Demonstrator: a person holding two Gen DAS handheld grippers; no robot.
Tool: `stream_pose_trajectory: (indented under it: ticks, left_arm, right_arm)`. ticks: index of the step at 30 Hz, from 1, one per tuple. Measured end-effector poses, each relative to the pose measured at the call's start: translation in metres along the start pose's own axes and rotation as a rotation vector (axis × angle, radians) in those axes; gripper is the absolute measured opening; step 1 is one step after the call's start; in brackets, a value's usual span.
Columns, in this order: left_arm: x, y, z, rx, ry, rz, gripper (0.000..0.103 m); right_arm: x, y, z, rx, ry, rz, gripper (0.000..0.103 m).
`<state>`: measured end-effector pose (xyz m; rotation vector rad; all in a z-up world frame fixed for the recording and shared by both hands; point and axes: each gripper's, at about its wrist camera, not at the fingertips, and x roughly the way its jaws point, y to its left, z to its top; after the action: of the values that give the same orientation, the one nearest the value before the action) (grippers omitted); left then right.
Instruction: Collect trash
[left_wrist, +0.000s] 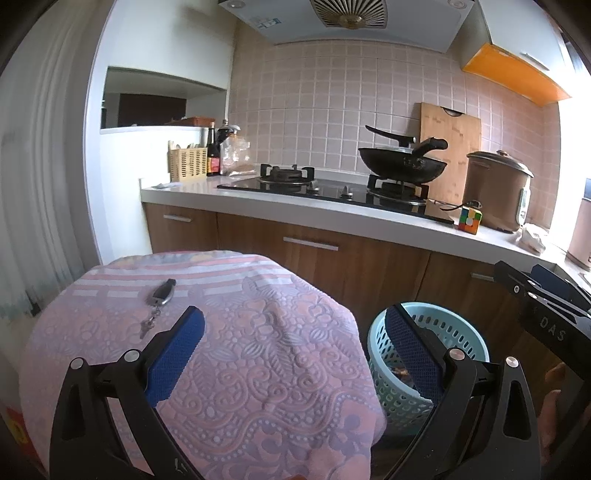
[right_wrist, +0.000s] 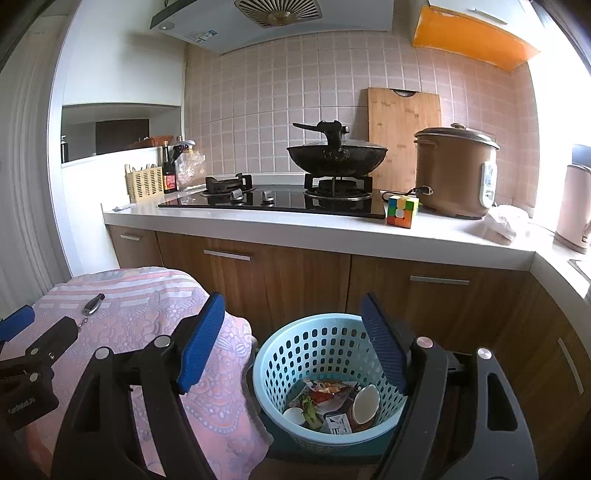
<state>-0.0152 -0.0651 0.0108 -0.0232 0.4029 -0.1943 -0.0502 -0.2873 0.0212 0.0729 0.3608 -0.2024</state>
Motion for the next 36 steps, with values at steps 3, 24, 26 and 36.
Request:
stream_pose_trajectory:
  ticks: [3,24,26,36]
  left_arm:
    - [0.001,-0.003,0.001,0.001,0.003,0.001,0.095]
    - [0.011,-0.021,0.005,0.019,0.028,0.015,0.095]
    - [0.012,-0.024,0.005,0.018,0.029,0.018,0.095]
    - [0.011,-0.028,0.004,0.025,0.025,0.024,0.095]
  right_arm:
    - [0.001,0.000,0.000,-0.023,-0.006,-0.026,0.072]
    - [0.006,-0.017,-0.004,0.006,-0.004,-0.006,0.073]
    - [0.007,-0.018,-0.004,0.009,-0.004,-0.003,0.073]
    - [0.005,-0.022,-0.004,0.022,-0.012,0.005,0.073]
